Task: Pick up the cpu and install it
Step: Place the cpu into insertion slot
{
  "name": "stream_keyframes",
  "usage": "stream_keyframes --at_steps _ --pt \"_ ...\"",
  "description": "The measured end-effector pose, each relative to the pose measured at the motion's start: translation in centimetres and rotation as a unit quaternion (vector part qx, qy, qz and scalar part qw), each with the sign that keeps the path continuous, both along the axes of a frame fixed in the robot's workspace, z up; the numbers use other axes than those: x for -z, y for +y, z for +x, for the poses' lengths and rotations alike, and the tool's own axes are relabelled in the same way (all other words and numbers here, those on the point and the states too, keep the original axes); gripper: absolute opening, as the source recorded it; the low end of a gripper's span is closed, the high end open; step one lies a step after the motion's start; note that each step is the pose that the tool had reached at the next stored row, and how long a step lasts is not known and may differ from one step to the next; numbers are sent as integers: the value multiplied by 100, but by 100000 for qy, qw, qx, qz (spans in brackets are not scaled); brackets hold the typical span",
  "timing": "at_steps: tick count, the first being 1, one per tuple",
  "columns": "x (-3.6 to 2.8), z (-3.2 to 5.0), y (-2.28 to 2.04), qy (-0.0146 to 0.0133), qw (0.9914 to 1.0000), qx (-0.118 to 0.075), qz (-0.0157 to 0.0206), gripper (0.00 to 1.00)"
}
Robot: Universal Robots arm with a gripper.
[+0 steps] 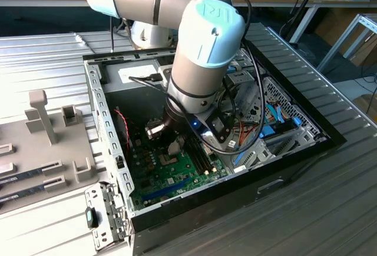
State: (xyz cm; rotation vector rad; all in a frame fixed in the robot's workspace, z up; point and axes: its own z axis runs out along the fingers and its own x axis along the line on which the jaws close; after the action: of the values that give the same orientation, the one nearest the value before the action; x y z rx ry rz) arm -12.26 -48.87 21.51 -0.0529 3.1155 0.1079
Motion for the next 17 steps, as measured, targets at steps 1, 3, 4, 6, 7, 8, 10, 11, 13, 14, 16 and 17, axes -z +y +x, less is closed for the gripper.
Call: stream_keyframes --at_steps 1,3,4,6,7,8,10,11,13,14,16,17 --pt "5 -19 -14 1 100000 -183 -1 47" --pt "10 -36 -44 1 100000 -251 1 47" --pt "11 -44 -58 2 100000 -264 -3 47" --pt "14 -57 -81 0 100000 -271 2 47" --pt "15 -65 -99 3 100000 -273 2 47" --pt "17 -70 -116 0 100000 -281 8 47" --pt "20 -85 -157 4 100000 -279 -4 47" --pt "21 -89 -167 3 100000 -276 -4 47" --pt "23 -106 -187 2 100000 -279 -7 47" --pt "25 -112 -190 -3 100000 -282 1 47" --pt "39 -121 -190 -8 100000 -284 13 47" --pt "52 -123 -191 1 100000 -285 1 47"
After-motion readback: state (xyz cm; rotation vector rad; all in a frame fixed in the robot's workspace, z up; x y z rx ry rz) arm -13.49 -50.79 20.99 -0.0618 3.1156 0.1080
